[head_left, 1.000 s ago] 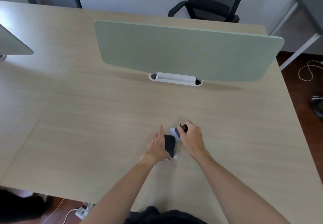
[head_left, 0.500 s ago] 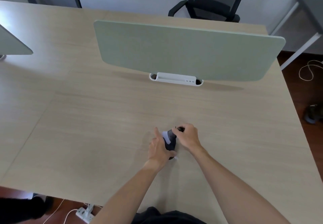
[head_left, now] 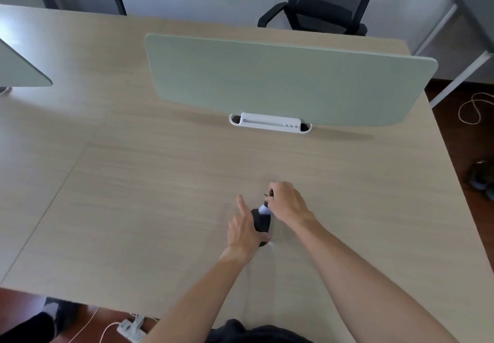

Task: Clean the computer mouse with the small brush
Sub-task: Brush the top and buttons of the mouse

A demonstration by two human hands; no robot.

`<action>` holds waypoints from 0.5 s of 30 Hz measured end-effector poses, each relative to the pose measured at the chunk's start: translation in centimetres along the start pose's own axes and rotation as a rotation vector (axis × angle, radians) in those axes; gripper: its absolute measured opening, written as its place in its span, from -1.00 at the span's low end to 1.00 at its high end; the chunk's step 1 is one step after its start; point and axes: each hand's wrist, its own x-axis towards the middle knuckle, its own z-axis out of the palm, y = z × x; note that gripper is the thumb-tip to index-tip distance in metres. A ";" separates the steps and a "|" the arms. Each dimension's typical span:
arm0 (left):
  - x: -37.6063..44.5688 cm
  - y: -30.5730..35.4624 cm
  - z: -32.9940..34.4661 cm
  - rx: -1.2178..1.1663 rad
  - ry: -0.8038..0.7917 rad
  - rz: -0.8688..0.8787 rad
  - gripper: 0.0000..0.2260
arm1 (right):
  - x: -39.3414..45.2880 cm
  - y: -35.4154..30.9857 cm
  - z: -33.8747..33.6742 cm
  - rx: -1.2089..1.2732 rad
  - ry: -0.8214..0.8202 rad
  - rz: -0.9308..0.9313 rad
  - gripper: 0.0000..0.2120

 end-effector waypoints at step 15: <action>-0.3 0.4 -0.5 0.035 -0.004 -0.006 0.15 | -1.0 1.5 -0.6 0.188 0.021 0.052 -0.87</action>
